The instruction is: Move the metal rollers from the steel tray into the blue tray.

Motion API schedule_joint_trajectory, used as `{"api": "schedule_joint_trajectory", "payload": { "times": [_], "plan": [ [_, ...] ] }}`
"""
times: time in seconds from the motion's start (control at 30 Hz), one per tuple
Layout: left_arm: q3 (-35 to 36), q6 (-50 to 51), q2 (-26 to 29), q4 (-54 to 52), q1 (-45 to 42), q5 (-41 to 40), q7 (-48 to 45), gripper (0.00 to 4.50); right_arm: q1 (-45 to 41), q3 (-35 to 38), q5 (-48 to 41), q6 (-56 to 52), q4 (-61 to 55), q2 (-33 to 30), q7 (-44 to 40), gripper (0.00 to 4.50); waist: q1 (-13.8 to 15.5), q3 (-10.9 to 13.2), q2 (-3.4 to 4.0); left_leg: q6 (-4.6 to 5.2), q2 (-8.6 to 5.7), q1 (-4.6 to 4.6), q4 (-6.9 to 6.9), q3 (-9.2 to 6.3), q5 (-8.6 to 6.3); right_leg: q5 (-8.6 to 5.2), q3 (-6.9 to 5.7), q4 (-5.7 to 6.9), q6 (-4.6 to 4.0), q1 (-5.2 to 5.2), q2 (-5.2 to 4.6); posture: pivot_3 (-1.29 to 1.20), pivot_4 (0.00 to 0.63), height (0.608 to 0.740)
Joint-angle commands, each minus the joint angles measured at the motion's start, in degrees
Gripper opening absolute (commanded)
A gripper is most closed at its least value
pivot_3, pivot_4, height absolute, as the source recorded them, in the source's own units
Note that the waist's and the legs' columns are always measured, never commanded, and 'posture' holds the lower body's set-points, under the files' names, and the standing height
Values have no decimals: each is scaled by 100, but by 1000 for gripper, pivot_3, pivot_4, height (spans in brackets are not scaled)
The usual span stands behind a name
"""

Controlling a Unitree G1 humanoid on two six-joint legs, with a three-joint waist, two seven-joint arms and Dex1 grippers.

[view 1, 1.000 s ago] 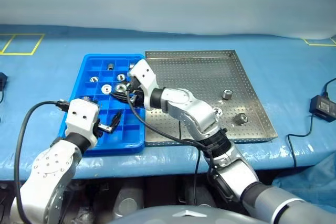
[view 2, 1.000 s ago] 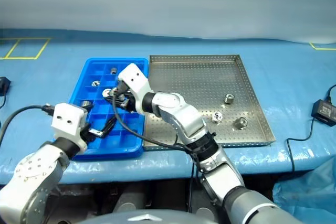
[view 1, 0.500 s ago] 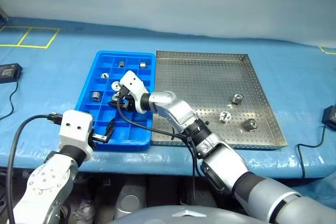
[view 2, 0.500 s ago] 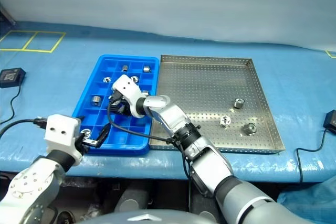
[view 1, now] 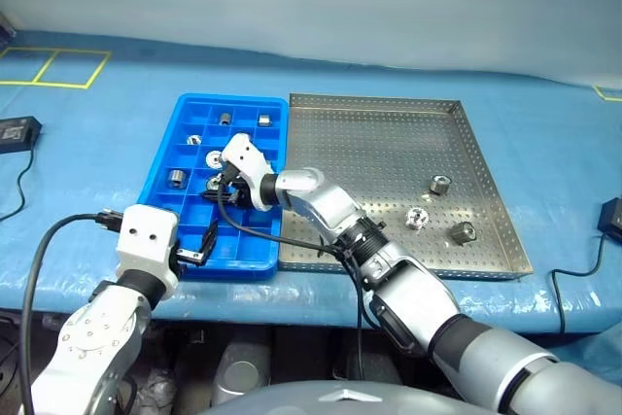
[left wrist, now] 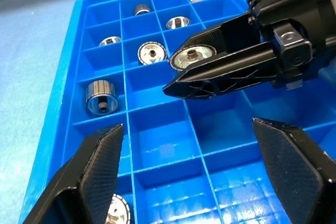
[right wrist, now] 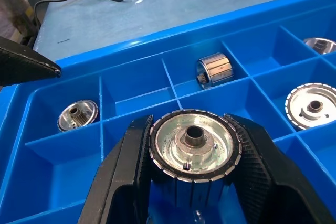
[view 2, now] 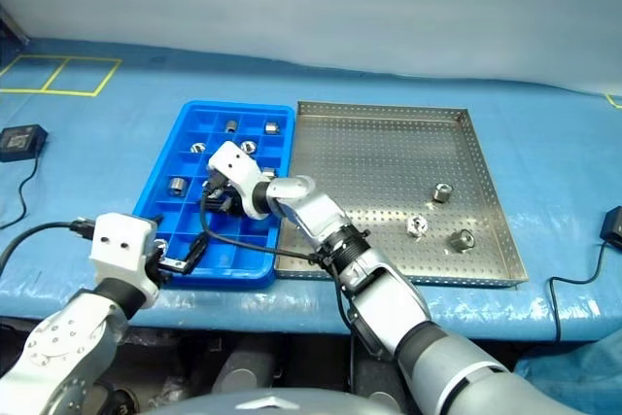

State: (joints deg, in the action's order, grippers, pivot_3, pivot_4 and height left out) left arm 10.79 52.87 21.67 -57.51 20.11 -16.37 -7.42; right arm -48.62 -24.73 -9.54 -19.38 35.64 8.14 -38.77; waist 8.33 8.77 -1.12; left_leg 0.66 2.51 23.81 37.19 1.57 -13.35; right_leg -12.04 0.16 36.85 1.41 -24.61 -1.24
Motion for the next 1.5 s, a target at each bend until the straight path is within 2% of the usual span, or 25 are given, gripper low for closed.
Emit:
{"api": "schedule_joint_trajectory", "payload": {
  "times": [0.03,0.47,0.53,0.63,0.73,0.83,1.0,1.07,1.17,1.27,1.5],
  "plan": [
    [76,-255,-38,-249,160,-3,121,4256,-416,-32,-10,235,29,1064,-18,1743,40,0,0,-1,0,0,0,-1,0,0,-2,0,0,0,0,500,150,740],
    [23,-727,6,-249,683,-128,458,4256,-589,-165,-28,317,348,1327,6,1743,396,2,2,-15,6,3,-2,-15,-7,-12,-26,-1,-13,-2,-1,549,150,740],
    [40,-726,27,-249,691,-150,478,4256,-647,-138,-1,307,466,1352,107,2504,452,1,3,-18,5,5,-2,-15,-8,-13,-29,-2,-13,-3,-1,547,150,740],
    [45,-664,65,-249,635,-194,497,4256,-640,-71,68,519,453,1337,416,3381,568,3,5,-20,8,4,-2,-12,-9,-15,-33,-1,-15,-4,1,534,150,740],
    [-11,-591,97,-249,534,-229,486,4256,-614,-26,97,632,285,1239,688,3381,668,4,6,-28,13,4,-1,-14,-7,-23,-52,1,-27,-12,6,520,150,740],
    [-213,-493,35,-217,173,-278,425,4256,-355,101,-99,235,-503,916,788,3381,723,4,7,-32,13,9,-1,-22,-8,-26,-62,-1,-31,-20,5,494,150,740],
    [-804,-353,11,295,-937,-316,228,4256,619,128,-184,-1024,-2881,-191,971,3381,806,-8,2,-48,9,43,2,-40,-5,-6,-76,-1,7,-14,7,397,150,740],
    [-953,-349,14,533,-1279,-346,83,4256,1016,360,-201,-1560,-3760,-560,1117,3381,811,-12,1,-54,6,41,3,-43,-12,-11,-76,-2,14,-7,6,333,150,740],
    [-1116,-389,28,970,-1789,-378,-174,4256,1553,808,-112,-2303,-4768,-1044,1568,3381,751,-9,6,-52,-1,58,17,-52,-12,-15,-79,-3,20,-10,2,238,150,740],
    [-1307,-500,49,1454,-2338,-423,-545,4256,2035,1302,133,-3088,-5491,-1315,2281,3381,521,-6,13,-51,3,77,51,-63,-11,-20,-88,3,8,-12,7,147,150,740],
    [-1860,-855,144,2576,-3252,-371,-1407,4256,2887,1801,538,-4426,-6721,-1658,3142,3381,-477,-7,16,-41,-2,73,65,-64,-10,9,-78,7,0,0,6,-29,150,740]
  ]
}}
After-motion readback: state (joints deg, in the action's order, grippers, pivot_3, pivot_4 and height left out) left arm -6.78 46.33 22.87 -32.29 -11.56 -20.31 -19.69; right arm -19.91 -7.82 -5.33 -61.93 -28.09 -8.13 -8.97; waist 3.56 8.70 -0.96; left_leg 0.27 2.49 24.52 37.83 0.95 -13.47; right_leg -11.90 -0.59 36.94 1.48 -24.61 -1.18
